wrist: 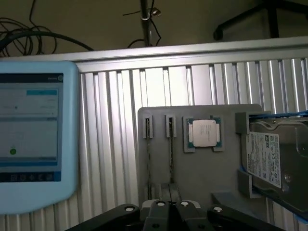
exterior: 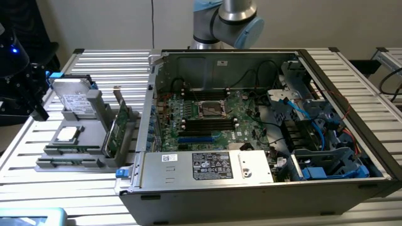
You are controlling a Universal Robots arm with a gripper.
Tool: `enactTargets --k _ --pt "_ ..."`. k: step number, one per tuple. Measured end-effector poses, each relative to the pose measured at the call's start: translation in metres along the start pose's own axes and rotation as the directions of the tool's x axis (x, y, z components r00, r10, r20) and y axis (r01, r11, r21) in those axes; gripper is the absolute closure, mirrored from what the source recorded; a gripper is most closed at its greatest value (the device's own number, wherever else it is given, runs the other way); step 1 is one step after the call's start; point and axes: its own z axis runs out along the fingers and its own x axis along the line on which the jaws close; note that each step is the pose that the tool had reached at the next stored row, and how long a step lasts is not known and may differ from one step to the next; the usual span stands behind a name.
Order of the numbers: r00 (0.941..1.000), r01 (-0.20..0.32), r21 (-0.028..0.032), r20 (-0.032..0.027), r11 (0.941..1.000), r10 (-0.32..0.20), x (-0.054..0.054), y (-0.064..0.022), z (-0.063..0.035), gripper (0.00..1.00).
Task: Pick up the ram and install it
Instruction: 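Pick up the ram and move it above insertion slot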
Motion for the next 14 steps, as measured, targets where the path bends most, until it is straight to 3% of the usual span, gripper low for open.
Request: enactTargets --k 14 --pt "0.9993 0.038 -0.0005 -0.0017 0.9993 -0.038 0.0 0.0 0.0001 0.89"
